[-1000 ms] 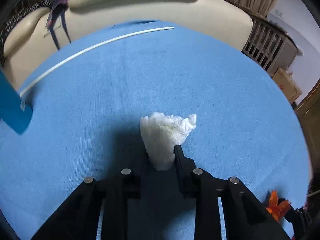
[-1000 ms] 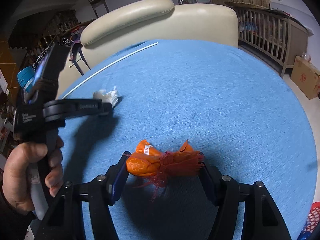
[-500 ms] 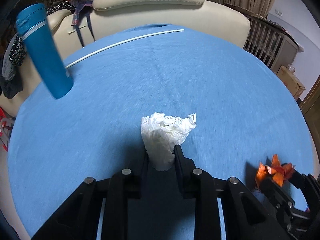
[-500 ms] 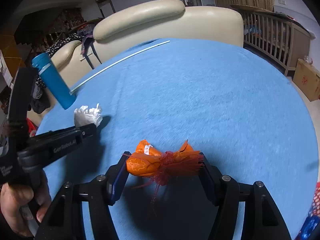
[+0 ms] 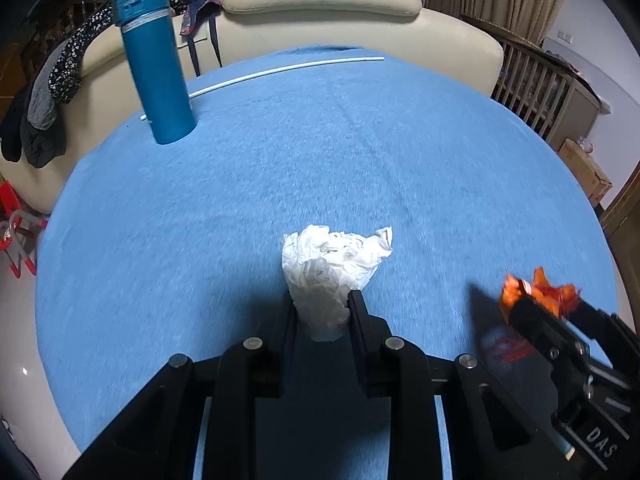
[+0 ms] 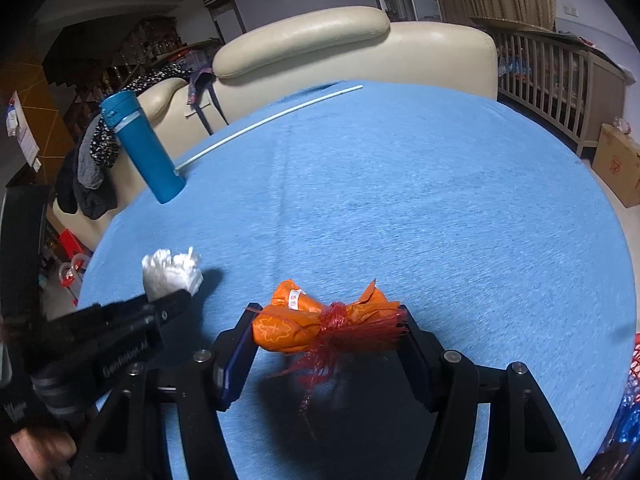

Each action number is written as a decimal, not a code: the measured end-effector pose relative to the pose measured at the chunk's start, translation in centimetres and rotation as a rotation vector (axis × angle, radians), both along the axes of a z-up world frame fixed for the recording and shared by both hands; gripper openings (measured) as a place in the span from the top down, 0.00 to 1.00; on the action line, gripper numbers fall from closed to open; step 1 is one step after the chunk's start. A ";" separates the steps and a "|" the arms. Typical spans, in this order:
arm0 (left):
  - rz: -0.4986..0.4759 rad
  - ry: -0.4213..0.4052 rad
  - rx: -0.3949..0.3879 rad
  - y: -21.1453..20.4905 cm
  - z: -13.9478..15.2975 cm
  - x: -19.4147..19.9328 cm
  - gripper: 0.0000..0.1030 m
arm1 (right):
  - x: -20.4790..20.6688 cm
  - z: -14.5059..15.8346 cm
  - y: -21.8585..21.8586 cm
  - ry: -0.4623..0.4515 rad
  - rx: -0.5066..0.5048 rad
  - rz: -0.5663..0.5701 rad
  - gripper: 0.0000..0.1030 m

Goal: Collect trash

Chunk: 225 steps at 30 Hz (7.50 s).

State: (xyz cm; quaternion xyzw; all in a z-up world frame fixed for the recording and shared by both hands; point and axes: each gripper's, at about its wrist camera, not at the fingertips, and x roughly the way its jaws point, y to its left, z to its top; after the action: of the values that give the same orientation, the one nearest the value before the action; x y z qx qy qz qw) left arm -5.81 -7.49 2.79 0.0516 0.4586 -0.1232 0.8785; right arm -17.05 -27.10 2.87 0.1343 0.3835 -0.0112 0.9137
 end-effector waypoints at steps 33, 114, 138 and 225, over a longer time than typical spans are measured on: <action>-0.129 -0.038 0.037 -2.4 0.6 -8.5 0.74 | -7.5 0.9 -2.2 -0.052 0.045 -0.081 0.34; -0.661 -0.108 0.043 -21.9 3.6 -18.4 0.75 | -29.2 -1.8 -23.7 -0.039 0.092 -0.643 0.34; -0.723 -0.088 0.037 -25.0 3.8 -20.0 0.75 | -31.2 -3.0 -25.0 0.000 0.132 -0.741 0.22; -0.544 -0.097 -0.171 -11.9 5.4 -16.6 0.06 | -27.5 2.3 -11.2 -0.017 -0.193 -0.558 0.00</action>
State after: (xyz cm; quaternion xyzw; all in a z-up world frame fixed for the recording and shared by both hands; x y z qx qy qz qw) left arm -22.38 -19.44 8.21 0.1042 0.3733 -0.3900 0.8353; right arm -44.57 -38.32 5.12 0.1472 0.3214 -0.2972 0.8870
